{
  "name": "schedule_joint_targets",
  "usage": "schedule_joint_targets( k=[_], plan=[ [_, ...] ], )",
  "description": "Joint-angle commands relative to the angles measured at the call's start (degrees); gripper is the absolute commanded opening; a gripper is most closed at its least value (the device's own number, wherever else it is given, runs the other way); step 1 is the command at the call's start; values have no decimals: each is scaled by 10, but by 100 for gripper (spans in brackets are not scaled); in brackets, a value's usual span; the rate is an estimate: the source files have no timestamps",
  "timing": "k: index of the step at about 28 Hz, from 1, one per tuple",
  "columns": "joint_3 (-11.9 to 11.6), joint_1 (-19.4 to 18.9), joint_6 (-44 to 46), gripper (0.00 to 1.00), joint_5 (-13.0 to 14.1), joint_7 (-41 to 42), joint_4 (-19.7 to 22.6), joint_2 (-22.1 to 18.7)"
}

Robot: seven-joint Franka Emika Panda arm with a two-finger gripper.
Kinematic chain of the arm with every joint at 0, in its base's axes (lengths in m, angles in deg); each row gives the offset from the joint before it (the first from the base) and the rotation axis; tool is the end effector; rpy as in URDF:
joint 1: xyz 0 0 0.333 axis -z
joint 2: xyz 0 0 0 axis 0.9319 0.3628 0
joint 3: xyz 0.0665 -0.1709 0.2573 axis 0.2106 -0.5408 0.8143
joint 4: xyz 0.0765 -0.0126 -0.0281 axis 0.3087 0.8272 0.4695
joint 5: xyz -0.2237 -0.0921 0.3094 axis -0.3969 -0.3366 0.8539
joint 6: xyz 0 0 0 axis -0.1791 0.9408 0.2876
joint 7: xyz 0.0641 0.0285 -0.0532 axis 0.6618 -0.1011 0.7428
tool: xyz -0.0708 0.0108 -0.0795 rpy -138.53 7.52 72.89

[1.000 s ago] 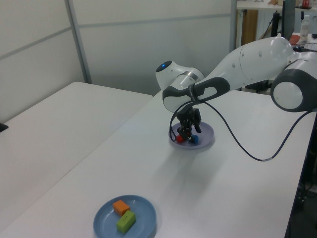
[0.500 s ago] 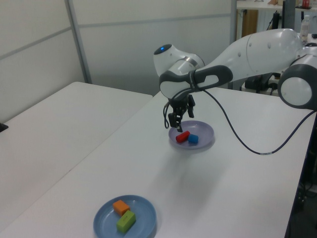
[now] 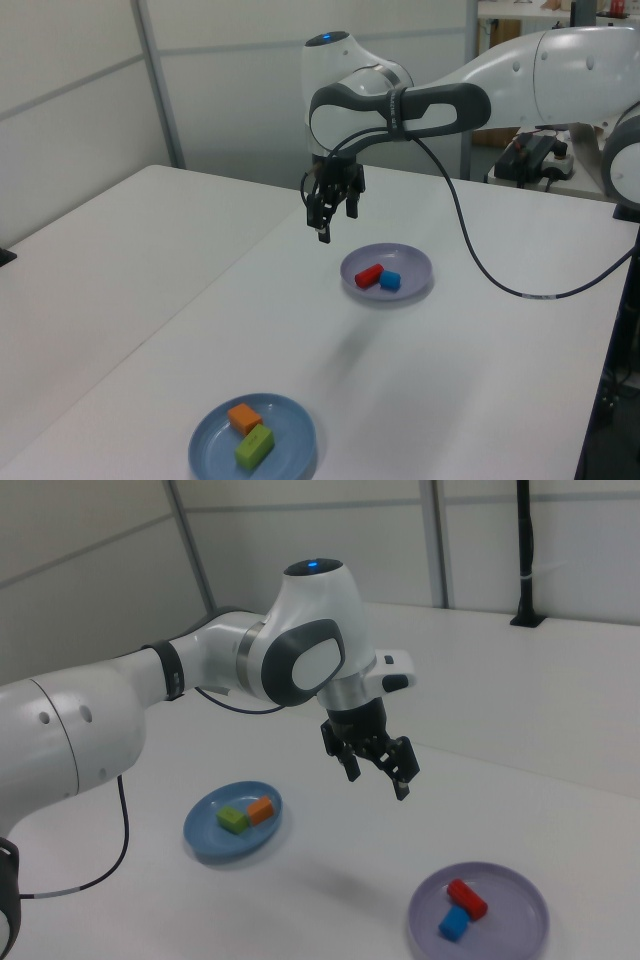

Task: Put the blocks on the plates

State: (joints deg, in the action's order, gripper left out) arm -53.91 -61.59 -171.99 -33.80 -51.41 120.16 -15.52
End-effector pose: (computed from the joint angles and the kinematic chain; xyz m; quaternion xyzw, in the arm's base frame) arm 0.6665 -0.0866 0.4965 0.9985 -0.0389 0.0265 0.0264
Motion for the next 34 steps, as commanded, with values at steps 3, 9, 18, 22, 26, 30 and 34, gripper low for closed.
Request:
schedule_joint_targets(
  k=[3, 9, 18, 22, 26, 30, 34],
  plan=[
    [-5, -3, 6, 100, 11, 4, 15, -7],
    [-4, -4, 5, 100, 12, 2, 15, -6],
    [-2, -14, 9, 100, 10, 2, 16, -5],
    [-2, -15, 11, 100, 9, 2, 16, -3],
    [-2, -14, 12, 100, 8, 1, 16, -4],
    [-3, -14, 12, 100, 6, 2, 16, -4],
    [-3, -14, 12, 100, 6, 2, 15, -4]
  ],
)
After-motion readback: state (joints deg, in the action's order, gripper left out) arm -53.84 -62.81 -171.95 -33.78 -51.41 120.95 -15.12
